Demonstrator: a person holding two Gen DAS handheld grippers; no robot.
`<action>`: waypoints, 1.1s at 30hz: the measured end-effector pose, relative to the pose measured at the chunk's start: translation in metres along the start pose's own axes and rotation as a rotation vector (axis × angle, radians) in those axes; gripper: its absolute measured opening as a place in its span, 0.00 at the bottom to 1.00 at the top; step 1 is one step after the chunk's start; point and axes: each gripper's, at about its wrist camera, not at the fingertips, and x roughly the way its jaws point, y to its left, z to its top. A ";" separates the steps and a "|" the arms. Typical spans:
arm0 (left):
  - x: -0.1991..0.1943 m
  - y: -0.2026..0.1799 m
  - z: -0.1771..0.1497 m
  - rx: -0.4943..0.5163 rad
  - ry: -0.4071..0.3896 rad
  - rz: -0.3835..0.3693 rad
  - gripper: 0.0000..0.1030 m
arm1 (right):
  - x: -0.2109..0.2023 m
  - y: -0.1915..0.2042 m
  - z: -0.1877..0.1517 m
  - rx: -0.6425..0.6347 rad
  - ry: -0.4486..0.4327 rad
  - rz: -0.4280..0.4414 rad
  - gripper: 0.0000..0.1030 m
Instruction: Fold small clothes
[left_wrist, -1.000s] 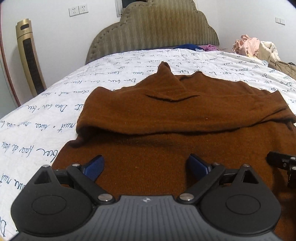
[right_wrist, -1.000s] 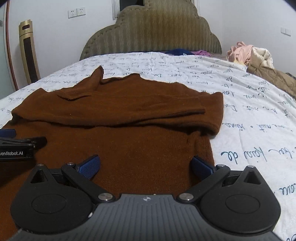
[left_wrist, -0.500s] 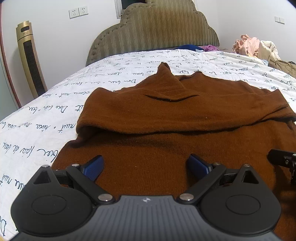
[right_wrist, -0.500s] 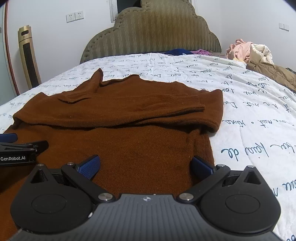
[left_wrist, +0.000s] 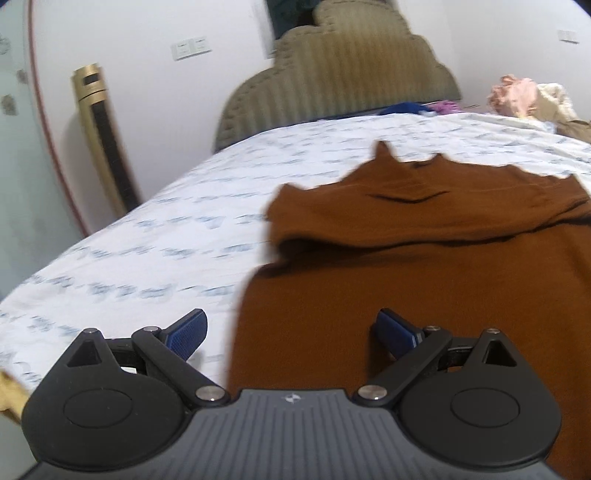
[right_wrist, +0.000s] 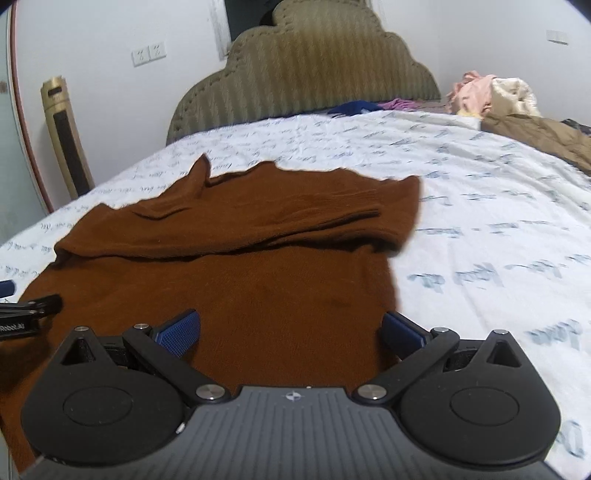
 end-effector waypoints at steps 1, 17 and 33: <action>0.002 0.010 -0.001 -0.011 0.013 0.002 0.96 | -0.007 -0.004 -0.001 0.003 0.001 -0.014 1.00; 0.007 0.006 -0.001 -0.058 0.188 -0.410 0.39 | -0.043 -0.008 -0.034 -0.058 0.157 0.066 0.59; -0.012 0.010 0.066 -0.118 0.052 -0.529 0.12 | -0.058 -0.026 0.044 0.112 -0.046 0.284 0.15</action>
